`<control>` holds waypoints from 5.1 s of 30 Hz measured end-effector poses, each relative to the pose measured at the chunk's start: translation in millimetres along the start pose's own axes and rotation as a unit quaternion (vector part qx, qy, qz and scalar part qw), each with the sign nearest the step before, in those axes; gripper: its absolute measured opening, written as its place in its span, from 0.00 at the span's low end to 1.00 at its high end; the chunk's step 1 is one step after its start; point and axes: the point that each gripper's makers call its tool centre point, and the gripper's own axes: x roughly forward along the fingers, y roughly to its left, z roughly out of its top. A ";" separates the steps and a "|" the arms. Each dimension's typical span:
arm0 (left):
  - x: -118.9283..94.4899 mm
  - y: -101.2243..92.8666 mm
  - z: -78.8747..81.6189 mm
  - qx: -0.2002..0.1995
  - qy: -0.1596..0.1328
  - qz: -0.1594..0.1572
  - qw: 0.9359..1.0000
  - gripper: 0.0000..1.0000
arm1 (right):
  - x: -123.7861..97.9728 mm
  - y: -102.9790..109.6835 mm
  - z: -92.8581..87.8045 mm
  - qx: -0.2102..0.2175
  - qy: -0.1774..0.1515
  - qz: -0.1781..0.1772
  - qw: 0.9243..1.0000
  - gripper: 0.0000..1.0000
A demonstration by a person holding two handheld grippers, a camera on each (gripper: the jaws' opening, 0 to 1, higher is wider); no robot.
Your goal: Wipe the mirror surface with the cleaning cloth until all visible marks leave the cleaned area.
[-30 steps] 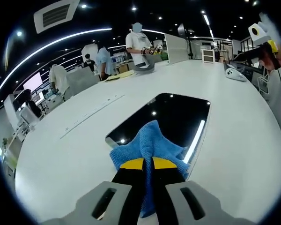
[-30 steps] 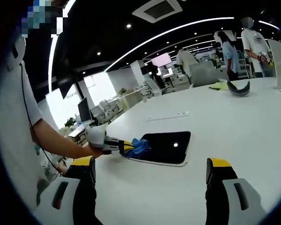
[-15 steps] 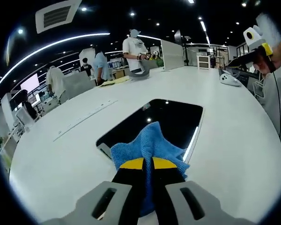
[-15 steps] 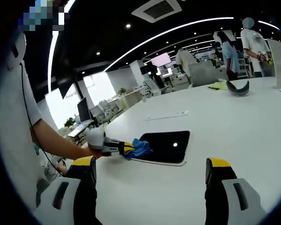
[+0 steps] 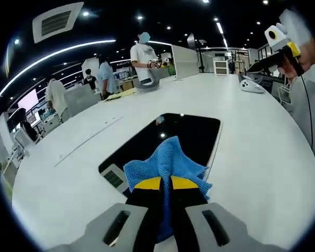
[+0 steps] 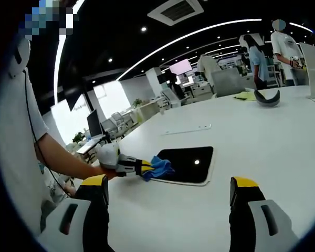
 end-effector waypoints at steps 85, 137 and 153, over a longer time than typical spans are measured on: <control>72.4 -49.8 45.2 0.045 -0.036 -0.077 0.995 0.02 | -1.6 -21.3 -9.5 0.015 0.006 -0.016 1.000 0.95; 106.0 -90.5 71.1 0.044 -0.053 -0.110 0.992 0.02 | -6.9 -29.6 -16.9 0.029 0.007 -0.029 0.999 0.95; 110.4 -95.6 74.7 0.022 -0.055 -0.105 0.993 0.02 | -7.5 -31.0 -16.3 0.032 0.005 -0.029 0.999 0.95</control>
